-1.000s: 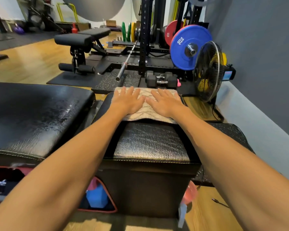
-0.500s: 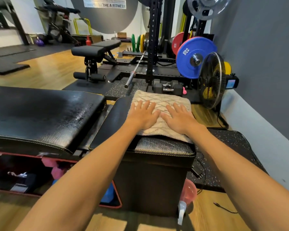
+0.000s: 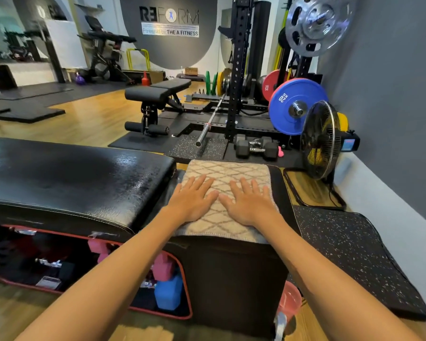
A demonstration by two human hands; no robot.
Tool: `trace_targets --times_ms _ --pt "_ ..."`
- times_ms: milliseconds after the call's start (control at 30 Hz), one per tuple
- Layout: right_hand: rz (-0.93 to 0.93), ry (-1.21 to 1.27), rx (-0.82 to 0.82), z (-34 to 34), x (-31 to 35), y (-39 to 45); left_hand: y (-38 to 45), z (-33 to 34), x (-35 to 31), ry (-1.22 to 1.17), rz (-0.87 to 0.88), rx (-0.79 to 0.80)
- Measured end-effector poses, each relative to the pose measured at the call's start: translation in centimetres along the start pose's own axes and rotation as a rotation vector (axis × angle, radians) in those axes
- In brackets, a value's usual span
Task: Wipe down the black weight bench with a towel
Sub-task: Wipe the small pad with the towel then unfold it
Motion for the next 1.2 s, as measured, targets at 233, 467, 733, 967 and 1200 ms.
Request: trace_targets --times_ms 233,467,733,967,1200 --pt "-0.008 0.061 0.007 0.4 0.9 0.6 0.4 0.3 1.6 -0.040 0.005 -0.013" --pt "-0.404 0.219 -0.233 -2.6 -3.3 -6.8 -6.1 -2.3 5.5 -0.232 0.306 -0.099" --pt "-0.512 0.125 -0.146 -2.1 -6.6 -8.4 -8.9 -1.9 7.0 0.024 0.520 -0.196" --pt "-0.394 0.506 -0.358 -3.0 -6.1 -9.5 -9.9 -6.1 5.3 -0.320 0.331 -0.204" --pt "-0.292 0.795 -0.577 -5.4 -6.0 -8.9 -10.5 -8.0 3.9 -0.629 0.245 -0.292"
Point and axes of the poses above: each hand's wrist, its own y-axis towards the middle knuckle, its own z-axis out of the palm, x = y × z, the point moved 1 cm from there along y, towards the middle knuckle, and after that the axes turned 12 degrees about -x, right-handed, at the moved point
